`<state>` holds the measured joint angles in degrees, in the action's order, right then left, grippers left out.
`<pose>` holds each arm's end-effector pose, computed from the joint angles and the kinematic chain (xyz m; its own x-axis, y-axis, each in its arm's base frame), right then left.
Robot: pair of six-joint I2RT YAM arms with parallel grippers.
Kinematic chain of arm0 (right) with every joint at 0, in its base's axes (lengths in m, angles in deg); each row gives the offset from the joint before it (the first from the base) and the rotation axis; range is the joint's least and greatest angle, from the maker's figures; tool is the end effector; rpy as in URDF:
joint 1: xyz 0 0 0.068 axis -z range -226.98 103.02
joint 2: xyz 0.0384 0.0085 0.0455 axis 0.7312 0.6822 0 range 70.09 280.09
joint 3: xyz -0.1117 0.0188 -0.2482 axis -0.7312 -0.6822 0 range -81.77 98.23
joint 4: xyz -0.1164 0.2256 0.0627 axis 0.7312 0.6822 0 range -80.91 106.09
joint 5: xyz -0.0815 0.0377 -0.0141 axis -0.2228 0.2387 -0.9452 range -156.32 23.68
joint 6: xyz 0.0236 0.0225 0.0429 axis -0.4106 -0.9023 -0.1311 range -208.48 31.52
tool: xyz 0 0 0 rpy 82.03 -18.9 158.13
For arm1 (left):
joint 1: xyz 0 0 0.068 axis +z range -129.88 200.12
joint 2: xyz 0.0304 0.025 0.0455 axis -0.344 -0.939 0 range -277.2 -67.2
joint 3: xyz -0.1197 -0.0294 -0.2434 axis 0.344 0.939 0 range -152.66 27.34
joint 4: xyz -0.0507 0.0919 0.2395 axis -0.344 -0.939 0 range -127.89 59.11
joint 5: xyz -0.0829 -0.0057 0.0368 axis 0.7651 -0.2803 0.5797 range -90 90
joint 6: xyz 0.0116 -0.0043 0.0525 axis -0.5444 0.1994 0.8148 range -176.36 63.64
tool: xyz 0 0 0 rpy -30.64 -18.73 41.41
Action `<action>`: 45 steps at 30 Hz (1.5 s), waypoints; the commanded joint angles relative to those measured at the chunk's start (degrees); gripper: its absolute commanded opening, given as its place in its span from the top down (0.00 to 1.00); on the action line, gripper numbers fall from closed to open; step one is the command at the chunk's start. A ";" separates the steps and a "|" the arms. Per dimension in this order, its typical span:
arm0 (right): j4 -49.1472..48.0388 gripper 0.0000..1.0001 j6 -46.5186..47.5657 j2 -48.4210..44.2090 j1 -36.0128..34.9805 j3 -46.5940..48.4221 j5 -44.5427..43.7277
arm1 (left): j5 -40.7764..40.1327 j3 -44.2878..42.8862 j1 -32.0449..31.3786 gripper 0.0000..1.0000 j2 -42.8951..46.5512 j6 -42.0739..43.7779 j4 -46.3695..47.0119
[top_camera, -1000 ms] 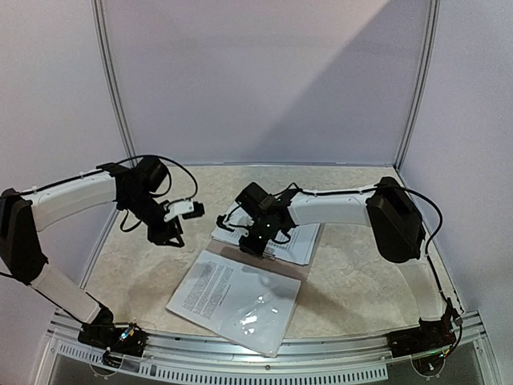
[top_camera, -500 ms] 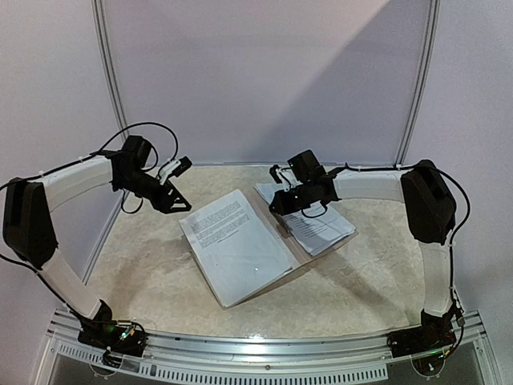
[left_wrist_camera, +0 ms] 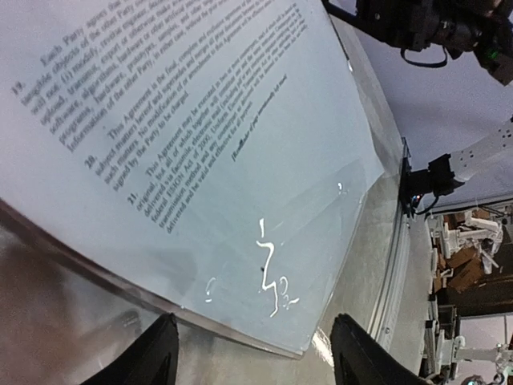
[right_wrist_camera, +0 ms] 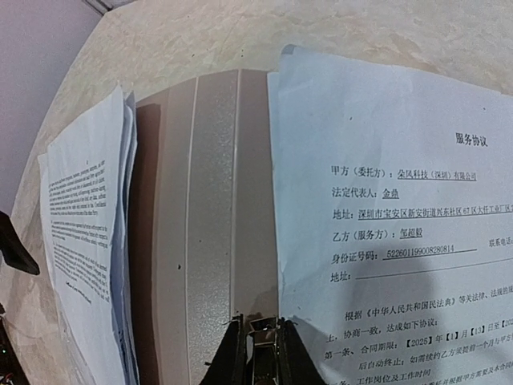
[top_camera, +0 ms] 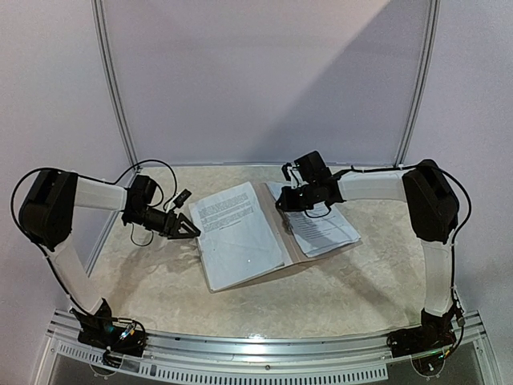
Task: Put the files into the folder
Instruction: Pick up the folder with files at the center of the board, then close the folder with files at the center of the board.
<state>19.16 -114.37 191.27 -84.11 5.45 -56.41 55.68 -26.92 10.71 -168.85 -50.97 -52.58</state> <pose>0.3726 0.2896 0.1764 -0.8013 -0.0671 -0.5945 -0.3816 0.8226 0.4215 0.3078 -0.0807 0.1446 -0.8815 0.1998 -0.4279 0.4679 0.4914 -0.7345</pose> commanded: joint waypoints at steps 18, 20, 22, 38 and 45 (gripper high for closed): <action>-1.18 1.00 -6.36 2.00 0.82 2.08 3.69 | 1.48 2.28 -3.03 0.44 -10.22 -13.06 20.66; -0.84 1.00 -7.11 2.65 0.79 1.97 3.53 | 3.59 1.64 -3.71 0.49 -9.69 -15.01 20.73; -0.77 1.00 -7.49 3.23 0.55 1.27 2.68 | 5.91 0.78 -4.27 0.50 -8.18 -16.09 22.48; -1.27 0.96 -7.87 8.82 -0.67 -0.95 4.04 | 18.48 -20.79 -12.78 0.01 -9.43 -0.67 -0.60; -3.63 0.91 -10.37 8.86 -1.20 -0.81 8.56 | 15.28 -34.69 -18.48 0.01 -11.78 3.63 -4.56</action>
<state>15.88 -121.43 197.46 -84.11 5.21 -53.96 71.79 -55.75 -4.65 -179.80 -51.89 -53.83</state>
